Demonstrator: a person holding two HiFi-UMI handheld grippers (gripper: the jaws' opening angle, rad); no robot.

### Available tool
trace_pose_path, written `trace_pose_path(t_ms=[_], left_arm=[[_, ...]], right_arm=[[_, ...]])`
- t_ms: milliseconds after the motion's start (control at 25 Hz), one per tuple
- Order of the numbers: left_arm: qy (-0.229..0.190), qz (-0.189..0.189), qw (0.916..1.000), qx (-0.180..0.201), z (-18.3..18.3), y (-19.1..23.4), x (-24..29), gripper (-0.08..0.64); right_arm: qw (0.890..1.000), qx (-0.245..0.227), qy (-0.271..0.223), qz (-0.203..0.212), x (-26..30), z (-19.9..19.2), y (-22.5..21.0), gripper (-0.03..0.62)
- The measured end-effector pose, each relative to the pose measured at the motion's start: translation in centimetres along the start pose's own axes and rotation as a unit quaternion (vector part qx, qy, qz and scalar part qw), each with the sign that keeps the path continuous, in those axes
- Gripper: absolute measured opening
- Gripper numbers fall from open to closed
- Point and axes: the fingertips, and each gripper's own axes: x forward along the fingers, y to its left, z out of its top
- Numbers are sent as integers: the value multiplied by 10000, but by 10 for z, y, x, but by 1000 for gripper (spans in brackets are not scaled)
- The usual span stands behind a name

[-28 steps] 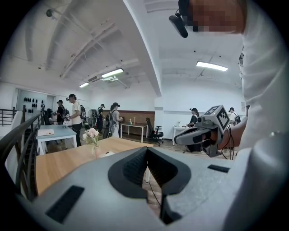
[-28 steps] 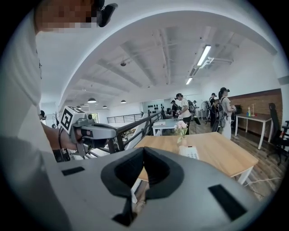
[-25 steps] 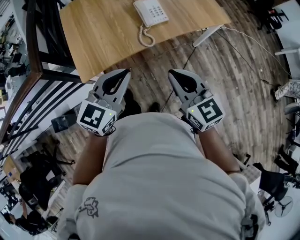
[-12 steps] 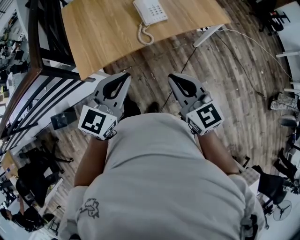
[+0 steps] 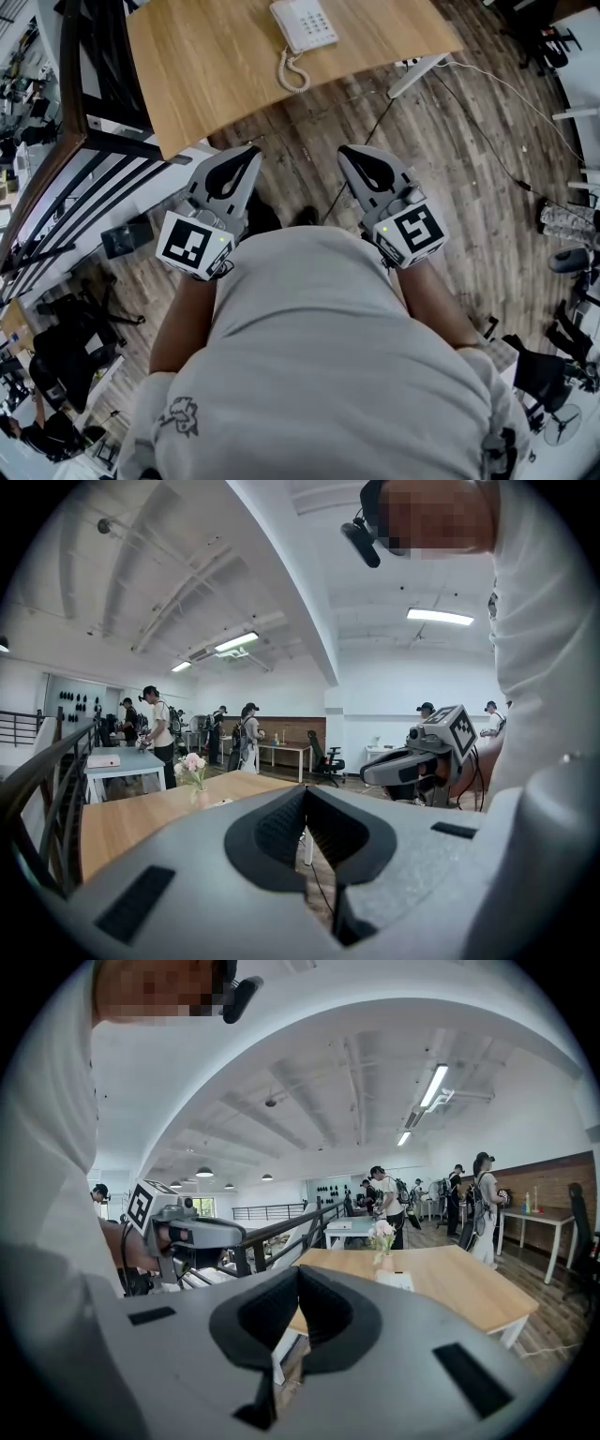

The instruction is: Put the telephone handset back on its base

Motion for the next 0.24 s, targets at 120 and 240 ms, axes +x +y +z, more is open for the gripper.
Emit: trace_pose_path(t_ms=[120, 240], left_arm=[[-10, -1, 10000, -5, 1, 1, -1, 6], [1, -13, 10000, -2, 1, 2, -1, 6]], right_arm=[[10000, 9, 18, 28, 3, -1, 1, 6], [10000, -3, 26, 42, 6, 1, 2, 6]])
